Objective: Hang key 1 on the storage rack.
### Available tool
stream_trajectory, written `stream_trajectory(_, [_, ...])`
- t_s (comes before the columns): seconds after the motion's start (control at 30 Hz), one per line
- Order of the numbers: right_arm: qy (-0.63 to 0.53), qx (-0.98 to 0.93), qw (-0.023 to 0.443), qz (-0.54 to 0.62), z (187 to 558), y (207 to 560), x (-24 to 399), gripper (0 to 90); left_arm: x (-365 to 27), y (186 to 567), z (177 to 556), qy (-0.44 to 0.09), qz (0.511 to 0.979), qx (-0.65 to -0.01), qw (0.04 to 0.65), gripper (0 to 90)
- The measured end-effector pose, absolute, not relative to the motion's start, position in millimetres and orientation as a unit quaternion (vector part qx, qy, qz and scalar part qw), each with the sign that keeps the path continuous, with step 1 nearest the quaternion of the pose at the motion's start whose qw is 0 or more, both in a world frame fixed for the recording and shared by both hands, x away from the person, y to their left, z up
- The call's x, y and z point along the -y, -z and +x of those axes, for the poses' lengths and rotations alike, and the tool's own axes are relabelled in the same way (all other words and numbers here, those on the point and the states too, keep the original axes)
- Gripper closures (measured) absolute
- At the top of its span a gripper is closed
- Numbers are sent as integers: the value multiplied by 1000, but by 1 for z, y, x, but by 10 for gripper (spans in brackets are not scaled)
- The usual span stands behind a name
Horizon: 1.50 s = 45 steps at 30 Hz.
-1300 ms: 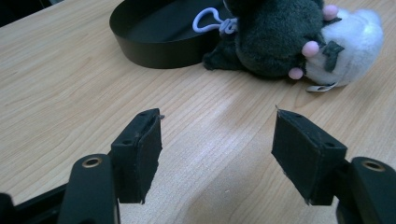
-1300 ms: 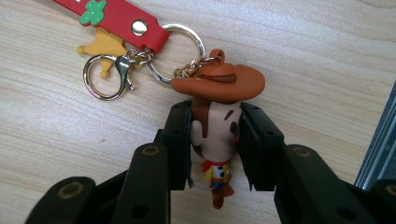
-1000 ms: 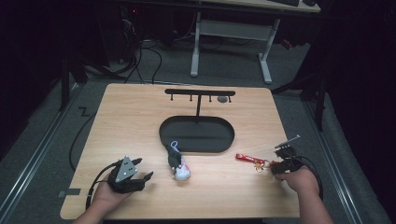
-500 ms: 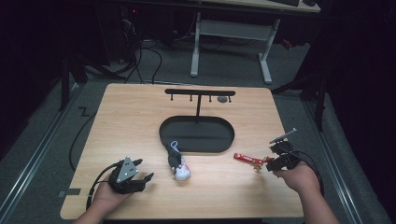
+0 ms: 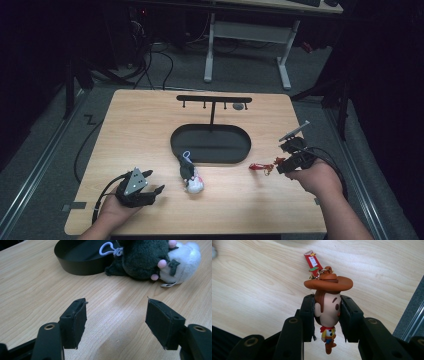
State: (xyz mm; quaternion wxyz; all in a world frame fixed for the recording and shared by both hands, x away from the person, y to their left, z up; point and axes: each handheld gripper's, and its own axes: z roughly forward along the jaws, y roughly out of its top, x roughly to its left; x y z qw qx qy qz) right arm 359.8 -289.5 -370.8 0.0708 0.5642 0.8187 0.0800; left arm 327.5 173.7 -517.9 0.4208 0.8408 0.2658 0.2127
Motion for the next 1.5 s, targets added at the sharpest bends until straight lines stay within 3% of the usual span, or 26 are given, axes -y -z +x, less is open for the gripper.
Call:
stream_trajectory(0.6, [-90,-829,79,546,388,323,248,670,-175,517,327,-211,841,-264,422,334])
stream_trajectory(1.5, [-113,-823,94,549,436,316,231,670,-179,515,327,-212,837,-266,427,334])
